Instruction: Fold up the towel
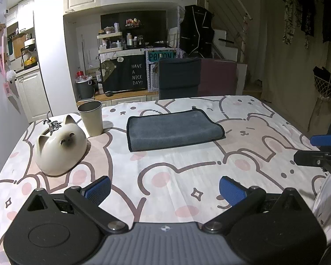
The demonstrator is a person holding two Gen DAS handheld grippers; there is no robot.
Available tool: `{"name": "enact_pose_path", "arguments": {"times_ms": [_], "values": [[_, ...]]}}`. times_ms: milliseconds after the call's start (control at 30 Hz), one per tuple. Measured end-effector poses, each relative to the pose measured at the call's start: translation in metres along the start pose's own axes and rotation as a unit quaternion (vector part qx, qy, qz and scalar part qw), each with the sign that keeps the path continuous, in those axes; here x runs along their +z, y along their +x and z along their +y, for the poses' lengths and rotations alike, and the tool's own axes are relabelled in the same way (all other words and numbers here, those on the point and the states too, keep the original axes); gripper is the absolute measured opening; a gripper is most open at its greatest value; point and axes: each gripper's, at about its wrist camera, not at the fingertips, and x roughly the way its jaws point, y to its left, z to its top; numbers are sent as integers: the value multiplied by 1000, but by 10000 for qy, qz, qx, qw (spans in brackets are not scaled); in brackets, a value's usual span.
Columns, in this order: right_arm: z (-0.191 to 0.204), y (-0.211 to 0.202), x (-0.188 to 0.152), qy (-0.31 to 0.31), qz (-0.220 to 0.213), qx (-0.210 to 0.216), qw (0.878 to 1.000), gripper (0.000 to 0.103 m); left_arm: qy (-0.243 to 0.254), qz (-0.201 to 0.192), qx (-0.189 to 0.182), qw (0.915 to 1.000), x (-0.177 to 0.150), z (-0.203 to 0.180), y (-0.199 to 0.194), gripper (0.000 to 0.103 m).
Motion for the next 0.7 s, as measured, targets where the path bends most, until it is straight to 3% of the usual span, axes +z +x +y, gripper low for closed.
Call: {"name": "enact_pose_path", "arguments": {"times_ms": [700], "values": [[1,1,-1,7,7,27,10000,103,-2,-2,-2,10000,0,0,0,103]]}}
